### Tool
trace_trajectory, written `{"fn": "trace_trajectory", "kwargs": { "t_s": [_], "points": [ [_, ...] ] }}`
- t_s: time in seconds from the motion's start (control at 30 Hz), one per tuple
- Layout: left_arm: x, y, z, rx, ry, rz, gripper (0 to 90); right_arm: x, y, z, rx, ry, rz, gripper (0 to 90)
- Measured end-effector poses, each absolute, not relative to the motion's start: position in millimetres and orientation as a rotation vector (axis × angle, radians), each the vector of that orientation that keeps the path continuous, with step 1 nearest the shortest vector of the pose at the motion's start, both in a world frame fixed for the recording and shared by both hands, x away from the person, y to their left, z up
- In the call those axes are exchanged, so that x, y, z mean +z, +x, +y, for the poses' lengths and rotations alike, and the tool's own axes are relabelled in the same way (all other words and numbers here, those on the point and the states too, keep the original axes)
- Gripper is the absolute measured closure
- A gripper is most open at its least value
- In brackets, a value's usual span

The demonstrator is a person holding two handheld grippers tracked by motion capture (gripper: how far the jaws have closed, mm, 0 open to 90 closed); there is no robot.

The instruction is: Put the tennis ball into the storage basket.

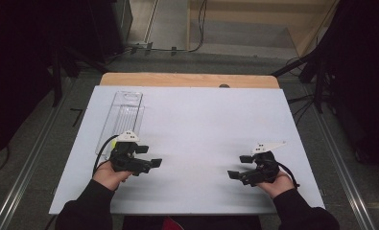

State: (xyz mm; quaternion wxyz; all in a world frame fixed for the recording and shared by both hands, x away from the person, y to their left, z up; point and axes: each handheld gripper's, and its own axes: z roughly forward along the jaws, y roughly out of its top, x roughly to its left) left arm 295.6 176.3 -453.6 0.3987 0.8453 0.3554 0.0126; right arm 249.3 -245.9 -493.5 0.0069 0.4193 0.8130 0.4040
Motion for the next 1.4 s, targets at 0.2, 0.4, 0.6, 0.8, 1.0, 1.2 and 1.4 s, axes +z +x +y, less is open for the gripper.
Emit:
{"fn": "trace_trajectory", "kwargs": {
  "t_s": [0.2,0.4,0.6,0.8,1.0,1.2,1.4],
  "points": [
    [-458,288,178,0.046,2.155,0.873,21.2,-494,249,-246,1.261,1.313,2.547,12.4],
    [-464,281,181,0.049,2.154,0.858,21.2,-493,249,-246,1.262,1.314,2.546,12.4],
    [-464,275,184,0.08,2.16,0.826,20.9,-494,249,-246,1.261,1.309,2.547,12.4],
    [-465,268,184,0.072,2.165,0.807,21.0,-494,249,-246,1.257,1.308,2.549,12.4],
    [-469,262,184,0.065,2.183,0.787,21.0,-494,249,-246,1.256,1.309,2.55,12.5],
    [-473,260,187,0.056,2.17,0.789,21.2,-494,249,-246,1.257,1.309,2.55,12.4],
    [-476,258,187,0.06,2.174,0.788,21.2,-494,249,-246,1.257,1.31,2.55,12.4]
  ]
}}
